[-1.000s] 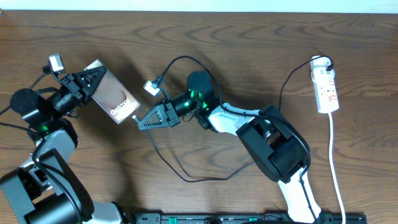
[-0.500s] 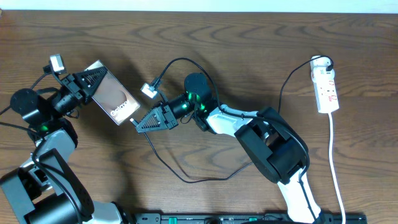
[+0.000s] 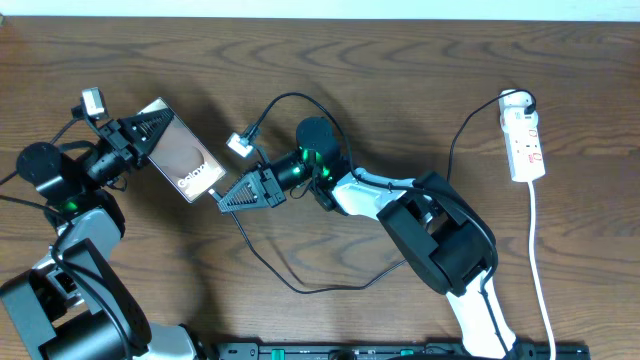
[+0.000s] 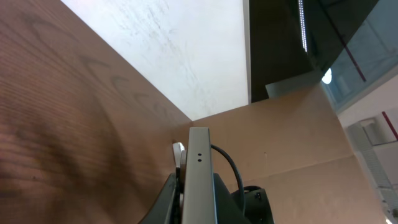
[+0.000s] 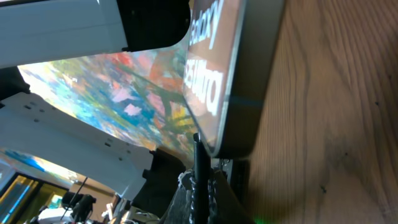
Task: Plug charger to phone and switch on socket
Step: 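Push the plug into the phone's port with the right gripper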
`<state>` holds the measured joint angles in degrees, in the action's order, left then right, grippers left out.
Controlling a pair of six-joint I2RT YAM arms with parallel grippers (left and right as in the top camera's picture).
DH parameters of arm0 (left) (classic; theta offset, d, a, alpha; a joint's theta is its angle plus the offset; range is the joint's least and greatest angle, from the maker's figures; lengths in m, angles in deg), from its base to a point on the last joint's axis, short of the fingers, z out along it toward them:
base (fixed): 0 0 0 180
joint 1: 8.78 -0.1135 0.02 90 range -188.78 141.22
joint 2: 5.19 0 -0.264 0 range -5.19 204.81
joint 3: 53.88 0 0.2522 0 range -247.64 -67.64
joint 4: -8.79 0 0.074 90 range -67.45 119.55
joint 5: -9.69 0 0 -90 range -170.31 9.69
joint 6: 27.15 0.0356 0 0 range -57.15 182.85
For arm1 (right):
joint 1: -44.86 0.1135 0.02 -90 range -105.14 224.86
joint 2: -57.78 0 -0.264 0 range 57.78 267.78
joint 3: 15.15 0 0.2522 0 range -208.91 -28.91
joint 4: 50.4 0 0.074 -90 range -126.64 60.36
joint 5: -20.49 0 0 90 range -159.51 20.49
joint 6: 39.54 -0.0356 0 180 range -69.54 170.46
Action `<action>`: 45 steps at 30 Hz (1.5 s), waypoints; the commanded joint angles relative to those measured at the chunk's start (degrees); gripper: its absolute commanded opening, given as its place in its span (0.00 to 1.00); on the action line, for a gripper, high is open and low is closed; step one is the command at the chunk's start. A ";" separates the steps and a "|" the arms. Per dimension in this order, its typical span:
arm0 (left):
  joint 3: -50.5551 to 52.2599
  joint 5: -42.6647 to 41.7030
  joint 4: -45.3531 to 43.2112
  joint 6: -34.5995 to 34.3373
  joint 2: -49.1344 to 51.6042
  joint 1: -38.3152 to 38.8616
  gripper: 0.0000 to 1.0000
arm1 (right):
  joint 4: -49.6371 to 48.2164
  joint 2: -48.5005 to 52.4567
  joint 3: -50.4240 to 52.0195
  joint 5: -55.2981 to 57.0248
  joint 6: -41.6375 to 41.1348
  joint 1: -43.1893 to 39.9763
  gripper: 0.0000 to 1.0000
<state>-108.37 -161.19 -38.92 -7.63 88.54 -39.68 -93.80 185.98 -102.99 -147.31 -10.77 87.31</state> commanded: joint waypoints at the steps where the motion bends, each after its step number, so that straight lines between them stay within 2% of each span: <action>1: -0.83 -1.20 -0.33 -1.18 -0.92 0.13 0.07 | 0.17 -0.59 -0.39 0.76 0.85 0.02 0.01; 22: -0.83 -2.47 -0.55 1.46 -0.92 0.11 0.07 | 0.15 -0.59 -0.39 0.28 0.87 0.02 0.01; 45: -0.83 -2.69 -0.50 1.42 -0.92 0.13 0.07 | 0.17 -0.57 -0.39 1.03 0.83 0.02 0.01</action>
<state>-108.37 -162.48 -38.97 -6.32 88.54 -39.70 -93.50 185.98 -102.99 -147.47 -10.75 87.31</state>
